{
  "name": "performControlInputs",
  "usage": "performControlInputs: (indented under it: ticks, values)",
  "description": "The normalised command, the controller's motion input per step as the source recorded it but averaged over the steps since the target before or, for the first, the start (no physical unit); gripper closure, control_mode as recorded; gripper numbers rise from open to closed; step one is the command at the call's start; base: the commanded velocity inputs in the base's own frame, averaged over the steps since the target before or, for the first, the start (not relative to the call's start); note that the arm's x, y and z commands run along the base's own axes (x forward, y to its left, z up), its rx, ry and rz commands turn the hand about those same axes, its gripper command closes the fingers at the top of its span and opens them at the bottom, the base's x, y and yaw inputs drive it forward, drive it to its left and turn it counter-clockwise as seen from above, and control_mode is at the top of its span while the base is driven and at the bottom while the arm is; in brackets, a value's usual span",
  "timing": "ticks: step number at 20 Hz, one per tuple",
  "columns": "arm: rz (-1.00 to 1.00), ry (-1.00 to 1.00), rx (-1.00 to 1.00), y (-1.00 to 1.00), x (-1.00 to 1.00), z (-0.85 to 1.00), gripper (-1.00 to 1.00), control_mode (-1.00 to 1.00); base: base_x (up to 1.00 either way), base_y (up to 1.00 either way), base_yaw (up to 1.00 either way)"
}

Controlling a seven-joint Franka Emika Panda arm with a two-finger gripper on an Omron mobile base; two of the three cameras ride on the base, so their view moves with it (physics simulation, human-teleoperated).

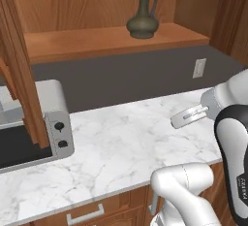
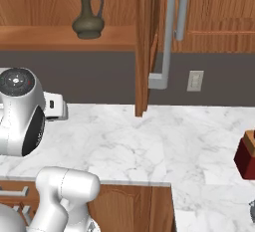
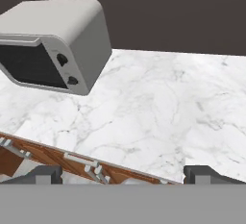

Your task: Move the mustard and oil and vinegar bottle from the cabinet to the dining counter.

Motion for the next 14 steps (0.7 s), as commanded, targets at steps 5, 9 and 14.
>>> performControlInputs:
  ticks: [5, 9, 14]
  values:
    - [0.0, 0.0, 0.0, 0.0, 0.0, 0.0, -1.0, 1.0, 0.57, -0.24, 0.09]
    - [0.0, 0.0, 0.0, 0.0, 0.0, 0.0, -1.0, 1.0, 0.28, -0.04, 0.0]
    - [0.0, 0.0, 0.0, 0.0, 0.0, 0.0, -1.0, 1.0, 0.17, -0.01, 0.0]
